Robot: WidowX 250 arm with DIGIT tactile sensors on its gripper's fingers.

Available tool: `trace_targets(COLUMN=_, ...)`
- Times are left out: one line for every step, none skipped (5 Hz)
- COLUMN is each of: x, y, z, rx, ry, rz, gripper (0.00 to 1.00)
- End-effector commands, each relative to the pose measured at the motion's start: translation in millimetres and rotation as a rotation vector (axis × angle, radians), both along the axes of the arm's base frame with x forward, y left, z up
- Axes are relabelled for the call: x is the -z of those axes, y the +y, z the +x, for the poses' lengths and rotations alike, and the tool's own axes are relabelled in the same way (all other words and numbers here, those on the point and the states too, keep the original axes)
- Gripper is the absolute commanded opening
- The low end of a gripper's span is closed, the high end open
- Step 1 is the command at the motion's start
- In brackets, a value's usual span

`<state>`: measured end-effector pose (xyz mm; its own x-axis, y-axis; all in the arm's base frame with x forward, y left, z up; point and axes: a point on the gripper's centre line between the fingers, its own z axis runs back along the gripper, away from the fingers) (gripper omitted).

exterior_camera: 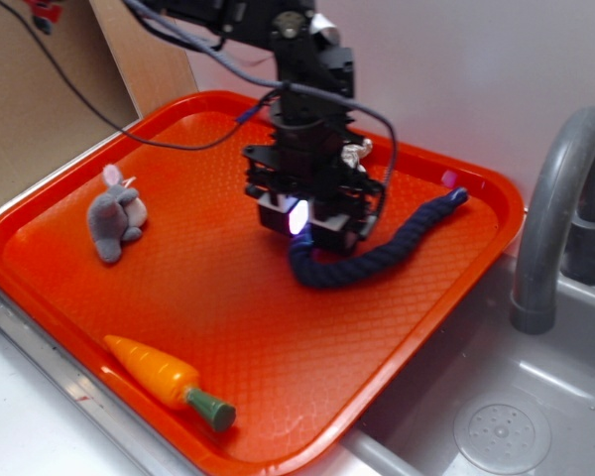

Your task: Grab the blue rope.

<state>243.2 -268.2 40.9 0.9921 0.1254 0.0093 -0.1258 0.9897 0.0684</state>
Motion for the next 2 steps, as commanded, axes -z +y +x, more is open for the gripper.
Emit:
trace_targets(x=-87.3, y=13.6, z=22.1, rx=0.079, ry=-0.061, rz=-0.193, gripper=0.00)
trace_targets(x=-136.5, y=27.4, z=15.7, rx=0.189, ry=-0.068, rz=-0.307, gripper=0.00)
